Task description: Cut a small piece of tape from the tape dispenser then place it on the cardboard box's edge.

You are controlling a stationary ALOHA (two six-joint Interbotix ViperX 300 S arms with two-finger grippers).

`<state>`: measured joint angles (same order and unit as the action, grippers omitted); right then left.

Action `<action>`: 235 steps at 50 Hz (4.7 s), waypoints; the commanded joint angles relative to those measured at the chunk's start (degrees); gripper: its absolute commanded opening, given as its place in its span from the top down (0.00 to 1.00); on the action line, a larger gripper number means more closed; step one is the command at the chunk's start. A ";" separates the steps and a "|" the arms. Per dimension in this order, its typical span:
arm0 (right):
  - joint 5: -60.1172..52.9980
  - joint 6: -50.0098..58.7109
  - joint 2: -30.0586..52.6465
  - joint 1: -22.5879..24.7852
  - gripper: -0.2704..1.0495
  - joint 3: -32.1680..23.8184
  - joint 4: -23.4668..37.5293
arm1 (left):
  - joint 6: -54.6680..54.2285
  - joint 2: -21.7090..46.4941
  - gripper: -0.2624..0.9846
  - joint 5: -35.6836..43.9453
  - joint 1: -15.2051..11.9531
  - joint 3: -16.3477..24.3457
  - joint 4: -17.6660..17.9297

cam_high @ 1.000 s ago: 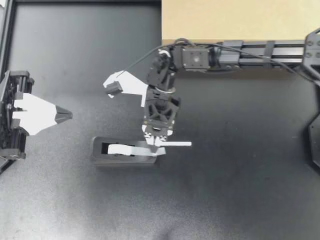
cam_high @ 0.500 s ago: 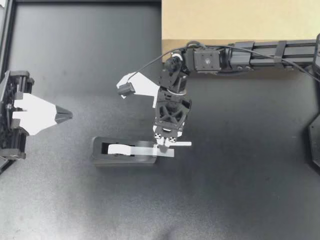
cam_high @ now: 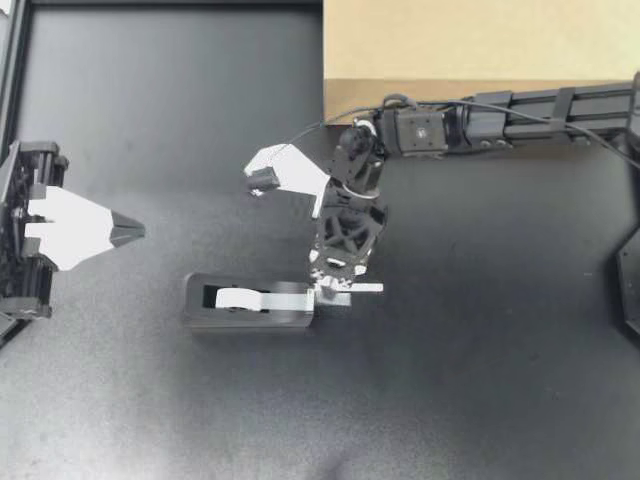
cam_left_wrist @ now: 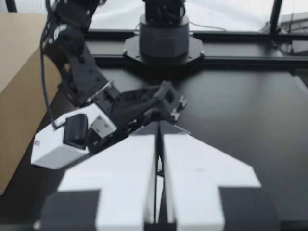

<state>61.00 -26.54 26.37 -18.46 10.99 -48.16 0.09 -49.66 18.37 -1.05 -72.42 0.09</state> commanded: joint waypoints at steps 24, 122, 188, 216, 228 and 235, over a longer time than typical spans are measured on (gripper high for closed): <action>-7.21 2.81 -20.83 1.32 0.87 0.79 15.12 | 0.44 11.69 0.85 8.26 -0.88 4.04 0.97; -20.92 6.50 -27.86 8.09 0.87 -0.97 25.05 | -2.20 34.54 0.88 19.51 -0.97 17.31 2.02; -55.81 7.03 -41.66 -6.33 0.48 26.28 28.30 | -36.21 51.06 0.88 26.46 -15.38 28.12 20.92; -69.61 6.77 -32.08 -9.67 0.85 26.10 30.23 | -41.22 59.41 0.88 21.62 -20.21 34.19 21.01; -69.35 6.77 -28.56 -9.67 0.85 23.99 31.03 | -41.13 59.94 0.88 21.53 -20.57 33.93 22.06; -69.08 6.77 -26.54 -9.67 0.85 22.76 31.03 | -41.22 60.73 0.88 21.53 -20.65 33.93 22.32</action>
<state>-8.00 -19.78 -0.26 -27.60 35.60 -17.23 -41.13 11.69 39.64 -21.36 -39.29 22.24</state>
